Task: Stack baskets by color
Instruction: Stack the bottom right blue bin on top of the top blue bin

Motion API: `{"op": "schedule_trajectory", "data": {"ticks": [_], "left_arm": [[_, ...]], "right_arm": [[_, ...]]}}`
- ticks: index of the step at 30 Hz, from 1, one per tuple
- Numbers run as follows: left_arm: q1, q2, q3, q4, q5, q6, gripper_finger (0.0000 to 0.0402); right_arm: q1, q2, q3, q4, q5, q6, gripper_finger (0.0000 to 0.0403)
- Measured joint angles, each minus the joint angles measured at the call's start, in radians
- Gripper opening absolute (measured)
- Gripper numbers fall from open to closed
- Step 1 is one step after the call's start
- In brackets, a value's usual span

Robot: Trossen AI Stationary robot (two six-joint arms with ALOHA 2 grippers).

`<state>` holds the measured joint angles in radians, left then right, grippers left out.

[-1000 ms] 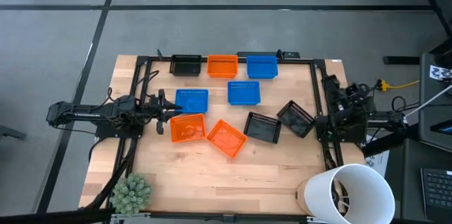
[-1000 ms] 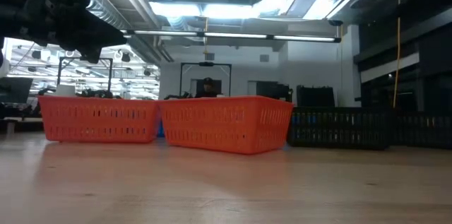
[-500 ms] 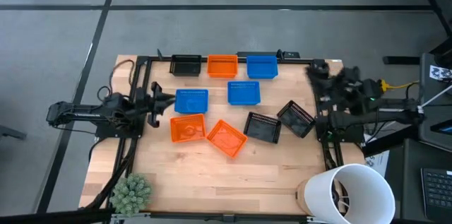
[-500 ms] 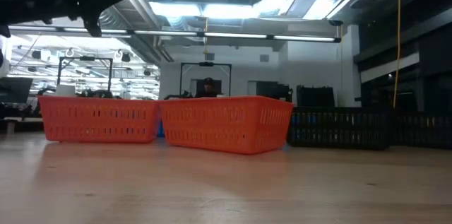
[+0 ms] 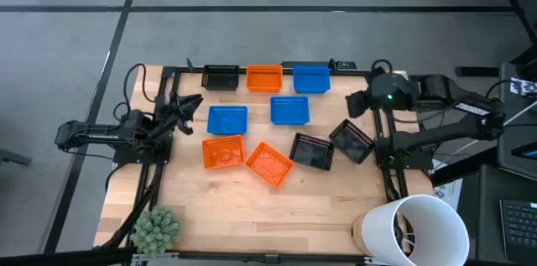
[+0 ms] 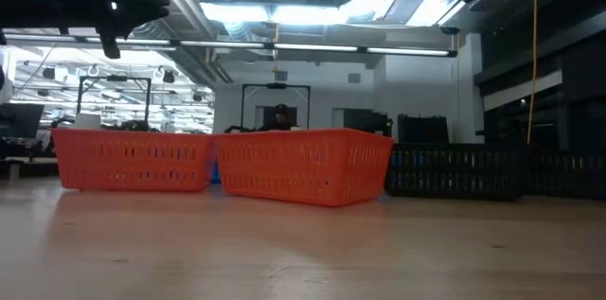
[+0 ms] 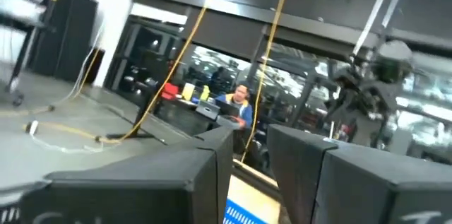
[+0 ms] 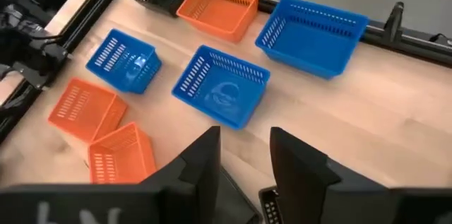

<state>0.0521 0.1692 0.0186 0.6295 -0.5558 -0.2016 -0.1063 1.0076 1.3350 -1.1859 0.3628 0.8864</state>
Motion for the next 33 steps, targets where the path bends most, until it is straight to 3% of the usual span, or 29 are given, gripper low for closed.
{"op": "schedule_trajectory", "data": {"ticks": [4, 8, 13, 18, 21, 25, 33], "left_arm": [[0.0, 0.043, 0.107, -0.128, -0.003, -0.081, 0.0082], [0.0, 0.165, 0.32, -0.386, 0.012, 0.0, 0.0082], [0.005, 0.384, 0.584, -0.694, 0.024, 0.152, 0.0082], [0.058, 0.534, 0.777, -1.023, 0.043, 0.137, 0.0082], [0.101, 0.597, 0.827, -1.127, 0.11, 0.108, 0.0082], [0.153, 0.626, 0.83, -1.135, 0.21, 0.102, 0.0082], [0.217, 0.641, 0.83, -1.135, 0.236, 0.103, 0.0082]], "right_arm": [[-0.058, 0.086, 0.05, 0.047, -0.041, -0.062, 0.0123], [-0.144, 0.182, 0.08, 0.157, -0.12, -0.193, 0.0123], [-0.246, 0.328, 0.12, 0.251, -0.283, -0.422, 0.0123], [-0.313, 0.482, 0.143, 0.311, -0.462, -0.594, 0.0123], [-0.332, 0.573, 0.162, 0.319, -0.512, -0.664, 0.0123], [-0.337, 0.695, 0.184, 0.318, -0.522, -0.726, 0.0123], [-0.335, 0.882, 0.194, 0.358, -0.491, -0.902, 0.0123]]}}
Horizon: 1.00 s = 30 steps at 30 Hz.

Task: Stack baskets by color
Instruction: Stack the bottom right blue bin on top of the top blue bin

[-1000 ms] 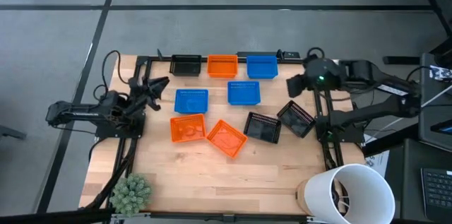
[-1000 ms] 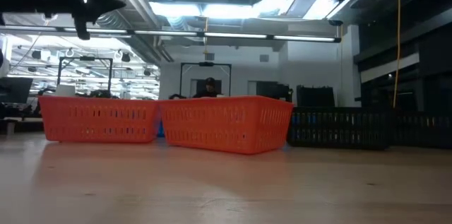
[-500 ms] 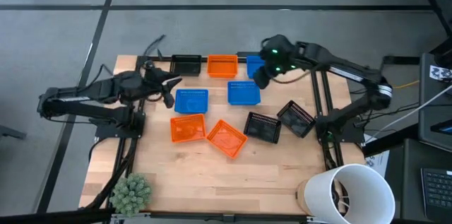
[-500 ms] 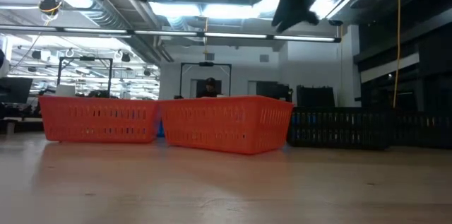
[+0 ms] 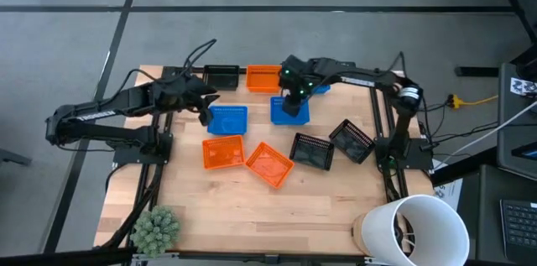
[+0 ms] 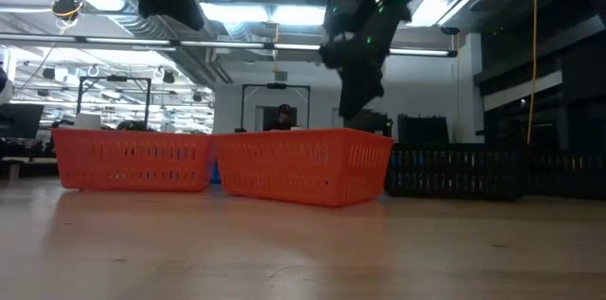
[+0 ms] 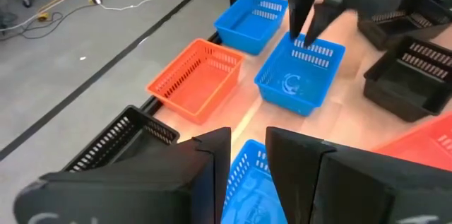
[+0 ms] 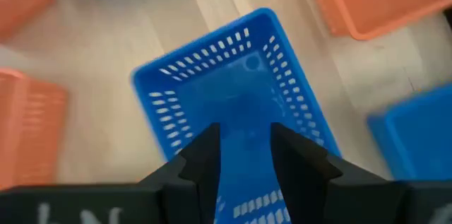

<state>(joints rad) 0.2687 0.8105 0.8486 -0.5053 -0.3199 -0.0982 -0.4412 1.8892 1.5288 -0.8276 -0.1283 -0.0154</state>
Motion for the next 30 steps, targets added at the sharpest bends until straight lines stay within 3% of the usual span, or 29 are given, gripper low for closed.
{"op": "schedule_trajectory", "data": {"ticks": [11, 19, 24, 30], "left_arm": [[0.009, 0.0, 0.0, 0.0, 0.0, 0.0, 0.0082], [0.009, 0.0, 0.0, 0.0, 0.0, 0.001, 0.0082], [0.009, 0.0, 0.0, 0.0, 0.0, 0.001, 0.0082], [0.009, 0.0, 0.0, 0.0, 0.0, 0.001, 0.0082]], "right_arm": [[0.007, 0.063, 0.0, 0.117, 0.091, -0.18, 0.0123], [0.006, 0.067, 0.0, 0.114, 0.019, -0.303, 0.013], [0.005, 0.067, 0.0, 0.136, 0.101, -0.308, 0.0145], [-0.011, 0.067, 0.0, 0.098, 0.101, -0.307, 0.0155]]}}
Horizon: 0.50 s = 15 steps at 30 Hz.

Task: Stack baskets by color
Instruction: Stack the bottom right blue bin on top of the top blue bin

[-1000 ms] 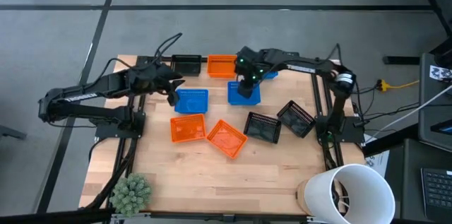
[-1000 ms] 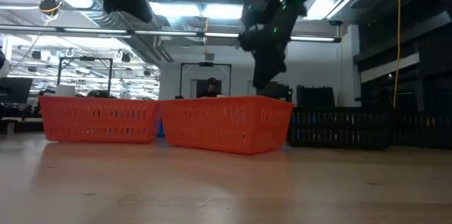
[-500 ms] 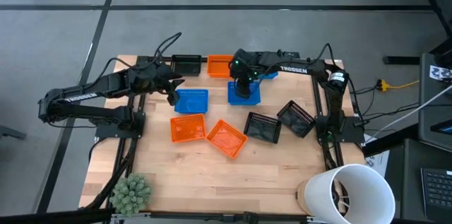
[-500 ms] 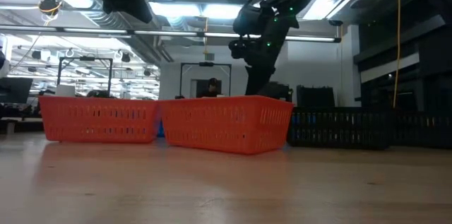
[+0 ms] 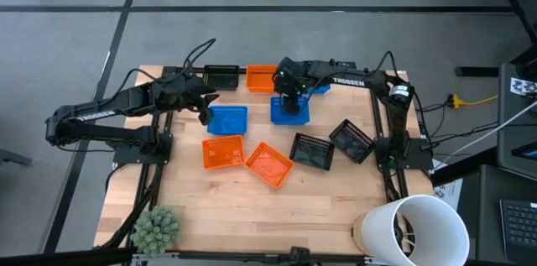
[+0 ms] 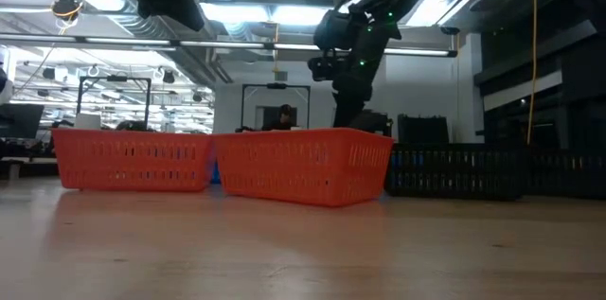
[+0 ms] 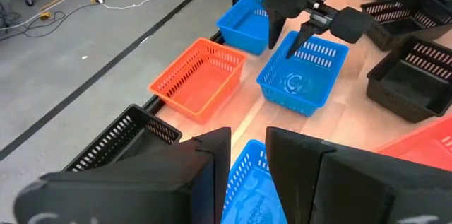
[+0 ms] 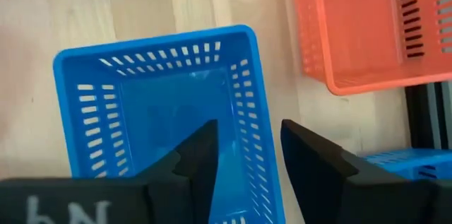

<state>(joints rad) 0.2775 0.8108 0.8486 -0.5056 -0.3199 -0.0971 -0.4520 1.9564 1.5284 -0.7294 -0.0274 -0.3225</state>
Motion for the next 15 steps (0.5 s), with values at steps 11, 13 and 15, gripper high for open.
{"op": "schedule_trajectory", "data": {"ticks": [11, 13, 15], "left_arm": [[0.0, 0.0, 0.0, 0.0, 0.0, 0.0, 0.0082], [0.0, 0.0, 0.0, 0.0, 0.0, 0.0, 0.0082], [0.0, 0.0, 0.0, 0.0, 0.0, 0.0, 0.0082]], "right_arm": [[-0.031, 0.0, -0.083, 0.045, 0.001, 0.0, 0.0156], [-0.031, 0.001, -0.1, 0.072, 0.001, 0.0, 0.0156], [-0.03, 0.001, -0.118, 0.111, 0.001, 0.0, 0.0156]]}}
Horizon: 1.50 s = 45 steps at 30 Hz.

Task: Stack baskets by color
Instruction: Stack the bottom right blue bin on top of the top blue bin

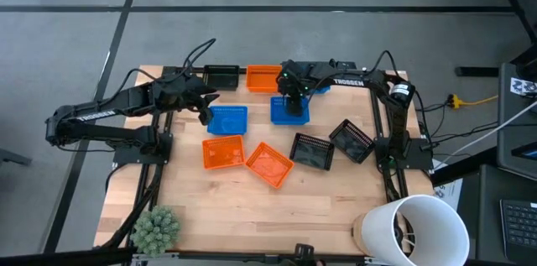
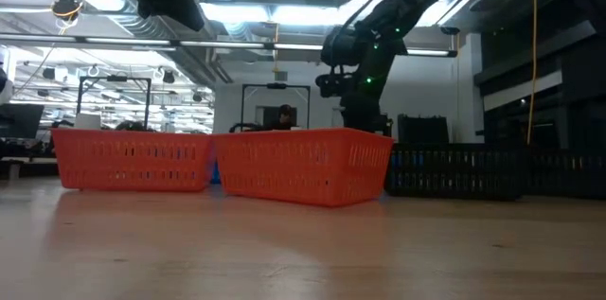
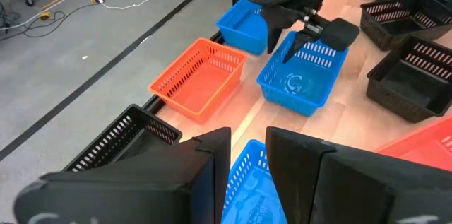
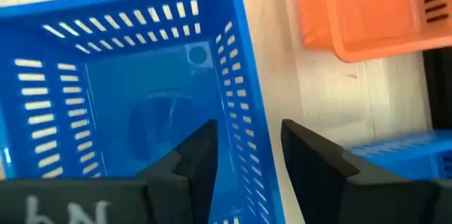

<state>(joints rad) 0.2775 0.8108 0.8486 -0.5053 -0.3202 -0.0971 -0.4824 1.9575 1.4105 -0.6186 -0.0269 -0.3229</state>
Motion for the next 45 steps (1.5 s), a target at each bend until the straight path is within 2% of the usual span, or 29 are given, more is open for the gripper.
{"op": "schedule_trajectory", "data": {"ticks": [10, 13, 16, 18, 22, 26, 30, 33, 39, 45], "left_arm": [[0.0, 0.0, 0.0, 0.0, 0.0, 0.0, 0.0082], [0.0, 0.0, 0.0, 0.0, 0.0, 0.0, 0.0082], [0.0, 0.0, 0.0, 0.0, 0.0, 0.0, 0.0082], [0.0, 0.0, 0.0, 0.0, 0.0, 0.0, 0.0082], [0.0, 0.0, 0.0, 0.0, 0.0, 0.0, 0.0082], [0.0, 0.0, 0.0, 0.0, -0.001, -0.001, 0.0082], [0.0, 0.0, 0.0, 0.0, 0.0, -0.002, 0.0082], [0.0, 0.0, 0.0, 0.0, 0.0, -0.003, 0.0082], [0.0, 0.0, 0.0, 0.0, 0.0, -0.004, 0.0082], [0.0, 0.0, 0.0, 0.0, -0.003, -0.004, 0.0082]], "right_arm": [[0.003, 0.0, -0.055, 0.016, 0.0, 0.024, 0.0149], [0.012, 0.0, -0.055, 0.015, 0.0, 0.069, 0.0105], [0.031, 0.0, -0.054, 0.012, -0.004, 0.1, 0.0025], [0.044, -0.005, -0.038, -0.004, -0.018, 0.114, 0.0012], [0.059, -0.009, 0.092, -0.116, -0.03, 0.109, 0.0006], [0.057, -0.013, 0.314, -0.284, -0.049, 0.092, 0.0005], [0.039, -0.014, 0.508, -0.32, 0.051, 0.0, 0.0004], [-0.008, -0.014, 0.609, -0.277, 0.129, -0.074, 0.0004], [-0.158, -0.014, 0.684, -0.214, 0.156, -0.079, 0.0004], [-0.285, 0.003, 0.651, -0.261, 0.066, -0.044, 0.0004]]}}
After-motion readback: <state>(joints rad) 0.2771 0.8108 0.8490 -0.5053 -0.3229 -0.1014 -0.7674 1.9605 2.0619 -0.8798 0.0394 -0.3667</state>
